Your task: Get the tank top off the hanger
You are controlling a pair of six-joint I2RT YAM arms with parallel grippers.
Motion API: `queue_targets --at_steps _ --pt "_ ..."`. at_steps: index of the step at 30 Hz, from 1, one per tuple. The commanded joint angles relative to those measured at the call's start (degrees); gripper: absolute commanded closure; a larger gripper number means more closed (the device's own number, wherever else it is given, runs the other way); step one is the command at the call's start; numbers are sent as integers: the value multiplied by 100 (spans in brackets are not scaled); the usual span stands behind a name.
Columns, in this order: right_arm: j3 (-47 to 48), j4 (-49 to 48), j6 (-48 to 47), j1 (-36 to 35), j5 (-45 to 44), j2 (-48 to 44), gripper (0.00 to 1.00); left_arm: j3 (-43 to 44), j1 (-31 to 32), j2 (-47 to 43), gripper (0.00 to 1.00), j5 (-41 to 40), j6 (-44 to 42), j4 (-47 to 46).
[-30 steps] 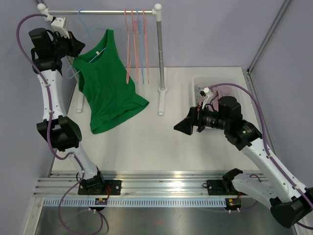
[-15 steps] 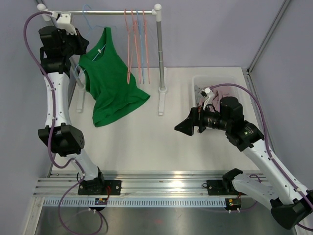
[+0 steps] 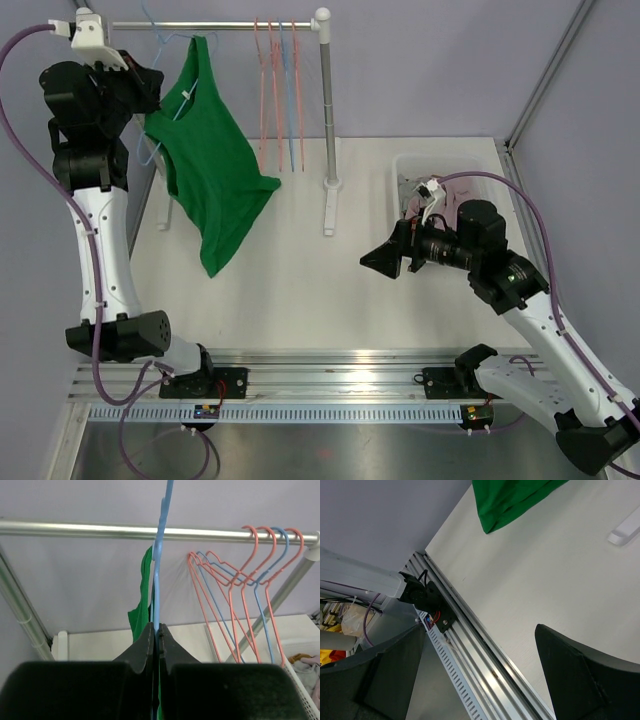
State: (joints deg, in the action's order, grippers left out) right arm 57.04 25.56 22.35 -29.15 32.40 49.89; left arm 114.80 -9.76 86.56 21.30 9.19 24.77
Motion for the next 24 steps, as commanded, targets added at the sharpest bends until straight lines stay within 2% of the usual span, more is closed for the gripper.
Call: queue_targets --at_steps 1,6,9,14,15,18,20,22,24 --pt "308 -60 -64 -56 -94 -6 1 -360 18 -656 100 -319 363 44" --pt "273 -429 119 -56 -32 12 0 -1582 53 -1790 100 -486 1145 264" --pt "212 -657 217 -65 204 73 0 -2382 97 -2695 100 -574 1322 528" --pt "-174 -991 305 -56 328 109 1 -3858 176 -4327 100 -127 1498 756" --pt "-288 -1114 323 -65 337 91 0 -4400 176 -4550 100 -48 1541 783" --pt "-1016 -1781 541 -56 319 38 1 -5306 176 -5269 100 532 1594 994" --pt "-1290 -2317 700 -65 267 126 0 -5835 176 -5535 100 1190 1769 1029" --pt "-1616 -2871 832 -109 197 292 0 -6722 185 -5939 100 1795 1928 942" --pt "-1870 -3231 798 -275 -75 433 1 -7415 185 -6255 100 2044 2025 889"
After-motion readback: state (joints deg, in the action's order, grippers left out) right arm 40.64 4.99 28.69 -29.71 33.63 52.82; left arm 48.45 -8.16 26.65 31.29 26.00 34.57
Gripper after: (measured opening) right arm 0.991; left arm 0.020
